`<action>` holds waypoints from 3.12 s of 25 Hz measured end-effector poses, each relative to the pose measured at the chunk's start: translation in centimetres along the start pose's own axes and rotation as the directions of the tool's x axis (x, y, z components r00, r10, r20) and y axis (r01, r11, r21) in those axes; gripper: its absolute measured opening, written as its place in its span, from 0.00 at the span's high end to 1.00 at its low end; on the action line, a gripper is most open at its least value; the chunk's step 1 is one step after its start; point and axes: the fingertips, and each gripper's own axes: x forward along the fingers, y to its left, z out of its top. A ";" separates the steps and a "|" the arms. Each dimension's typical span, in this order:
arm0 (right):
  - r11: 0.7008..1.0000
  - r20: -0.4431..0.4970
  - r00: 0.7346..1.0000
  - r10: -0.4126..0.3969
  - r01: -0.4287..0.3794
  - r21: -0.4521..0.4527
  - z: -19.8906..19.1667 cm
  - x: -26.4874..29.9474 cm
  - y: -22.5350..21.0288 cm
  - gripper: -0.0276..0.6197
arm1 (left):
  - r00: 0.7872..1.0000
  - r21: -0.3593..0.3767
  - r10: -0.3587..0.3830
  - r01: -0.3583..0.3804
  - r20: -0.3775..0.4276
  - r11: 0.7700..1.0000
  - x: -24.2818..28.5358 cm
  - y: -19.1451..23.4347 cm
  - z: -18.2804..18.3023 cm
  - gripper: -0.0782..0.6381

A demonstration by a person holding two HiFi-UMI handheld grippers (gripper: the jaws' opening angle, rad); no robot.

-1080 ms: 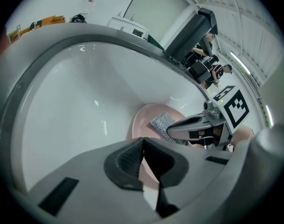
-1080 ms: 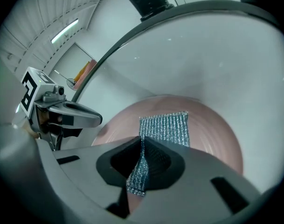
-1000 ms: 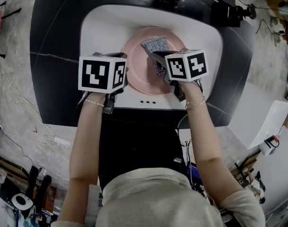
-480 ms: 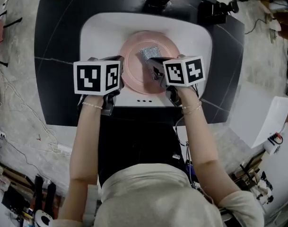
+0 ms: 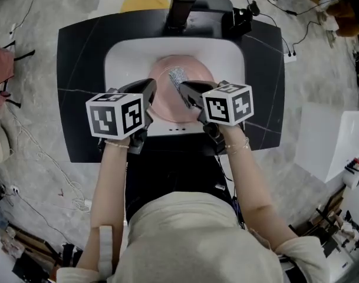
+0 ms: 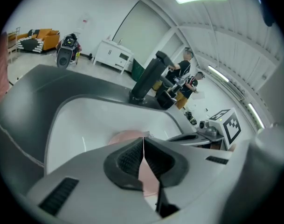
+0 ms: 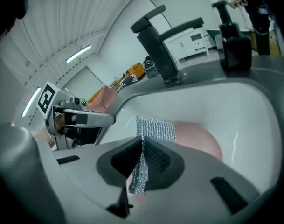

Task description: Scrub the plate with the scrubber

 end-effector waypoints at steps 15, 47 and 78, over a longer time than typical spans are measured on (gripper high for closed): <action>0.992 0.361 0.926 0.111 -0.082 -0.095 7.6 -8.6 7.5 0.92 | 0.943 0.165 -0.149 0.103 0.296 0.981 -7.8 -6.2 6.7 0.86; 0.994 0.661 0.741 0.113 -0.085 -0.075 7.5 -14.9 11.0 0.92 | 0.910 0.306 -0.157 0.036 0.383 0.951 -10.7 -9.3 7.2 0.86; 0.993 0.569 0.815 0.109 -0.070 -0.091 5.6 -12.5 10.8 0.92 | 0.951 0.281 -0.150 0.072 0.269 0.957 -8.1 -10.0 3.8 0.86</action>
